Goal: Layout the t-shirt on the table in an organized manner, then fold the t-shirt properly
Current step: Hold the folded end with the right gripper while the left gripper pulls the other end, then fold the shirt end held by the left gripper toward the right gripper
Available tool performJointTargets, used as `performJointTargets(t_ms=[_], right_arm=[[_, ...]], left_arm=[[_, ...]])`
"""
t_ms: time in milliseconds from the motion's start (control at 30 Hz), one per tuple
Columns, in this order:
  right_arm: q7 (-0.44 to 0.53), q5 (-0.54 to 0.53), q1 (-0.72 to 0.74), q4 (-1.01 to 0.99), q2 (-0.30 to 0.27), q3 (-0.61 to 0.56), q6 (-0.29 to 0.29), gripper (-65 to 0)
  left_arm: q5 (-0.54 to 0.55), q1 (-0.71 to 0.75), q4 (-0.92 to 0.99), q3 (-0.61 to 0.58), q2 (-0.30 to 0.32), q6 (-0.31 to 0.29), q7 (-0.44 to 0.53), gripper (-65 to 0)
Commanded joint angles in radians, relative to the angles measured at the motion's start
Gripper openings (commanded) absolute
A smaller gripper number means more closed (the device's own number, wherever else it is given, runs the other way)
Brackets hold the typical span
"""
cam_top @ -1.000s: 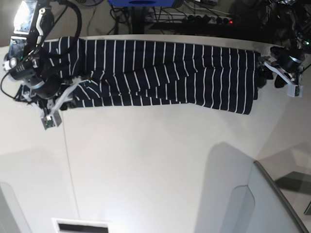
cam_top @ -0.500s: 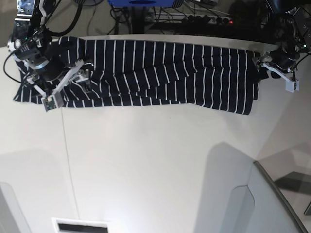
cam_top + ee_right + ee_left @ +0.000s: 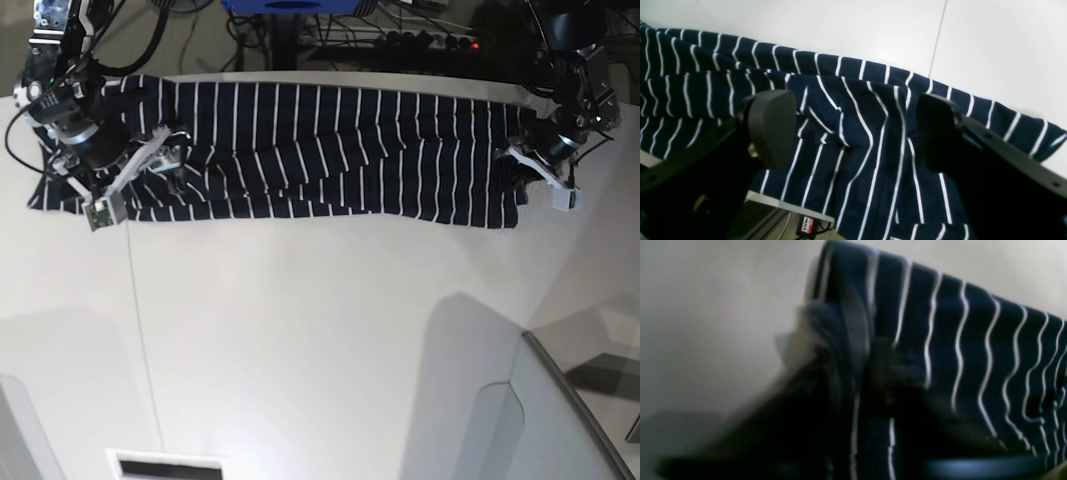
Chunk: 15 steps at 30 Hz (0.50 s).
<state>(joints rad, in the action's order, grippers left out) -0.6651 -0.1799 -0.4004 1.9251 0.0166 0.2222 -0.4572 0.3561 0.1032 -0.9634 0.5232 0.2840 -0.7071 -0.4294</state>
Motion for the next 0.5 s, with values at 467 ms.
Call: performJointTargets(t_ms=[467], right_arm=[[0.018, -0.011, -0.025, 0.020, -0.004, 0.003, -0.002, -12.2]], left_arm=[[-0.061, 0.025, -0.127, 0.213, 0.090, 0.114, 0.057, -65.0]])
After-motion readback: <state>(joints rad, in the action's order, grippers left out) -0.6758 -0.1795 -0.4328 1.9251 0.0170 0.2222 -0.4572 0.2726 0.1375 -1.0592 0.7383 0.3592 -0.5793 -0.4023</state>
